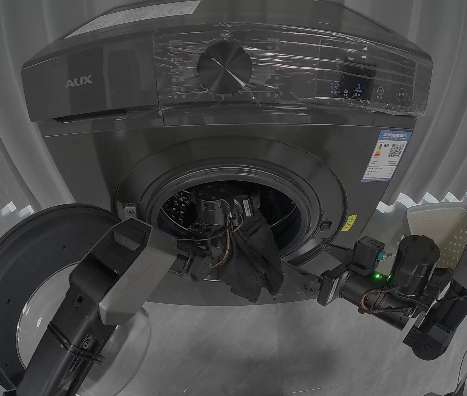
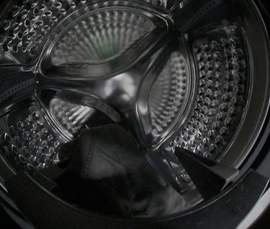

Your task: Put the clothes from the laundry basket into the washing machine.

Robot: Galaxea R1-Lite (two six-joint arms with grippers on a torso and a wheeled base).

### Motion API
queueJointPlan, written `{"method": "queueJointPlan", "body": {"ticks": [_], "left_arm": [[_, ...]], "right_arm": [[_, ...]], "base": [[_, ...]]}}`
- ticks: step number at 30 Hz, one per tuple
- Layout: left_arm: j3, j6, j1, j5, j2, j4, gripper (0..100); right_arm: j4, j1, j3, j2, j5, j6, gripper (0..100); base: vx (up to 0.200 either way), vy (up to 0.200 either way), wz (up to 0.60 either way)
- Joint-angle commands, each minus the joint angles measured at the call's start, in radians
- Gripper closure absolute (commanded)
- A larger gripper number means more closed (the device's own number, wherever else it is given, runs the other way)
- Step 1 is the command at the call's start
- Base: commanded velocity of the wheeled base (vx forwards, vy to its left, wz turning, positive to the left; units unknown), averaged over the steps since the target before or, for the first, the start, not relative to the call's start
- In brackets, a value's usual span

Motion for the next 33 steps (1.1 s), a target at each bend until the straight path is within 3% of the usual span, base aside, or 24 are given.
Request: {"method": "queueJointPlan", "body": {"ticks": [1,8,15,26,27,33], "left_arm": [[0.128,0.014,-0.015,-0.019,-0.133,0.065,0],[0.266,0.017,-0.044,-0.047,-0.184,0.165,0],[0.333,0.07,-0.052,-0.078,-0.172,0.174,0],[0.333,0.071,-0.05,-0.081,-0.122,0.214,0],[0.338,0.071,-0.052,-0.081,-0.122,0.216,100],[0.297,0.071,-0.052,-0.068,-0.098,0.206,100]], "right_arm": [[-0.006,-0.001,0.0,0.002,0.0,0.0,0],[-0.006,0.002,0.0,0.002,0.0,0.0,0],[-0.006,0.007,0.0,0.002,0.0,0.0,0],[-0.006,0.009,-0.003,0.003,0.002,0.001,0],[-0.006,0.009,-0.006,0.008,0.0,0.001,0],[-0.007,0.01,-0.008,0.011,0.0,0.0,0]], "base": [[0.0,0.0,0.0],[0.0,0.0,0.0],[0.0,0.0,0.0],[0.0,0.0,0.0],[0.0,0.0,0.0],[0.0,0.0,0.0]]}}
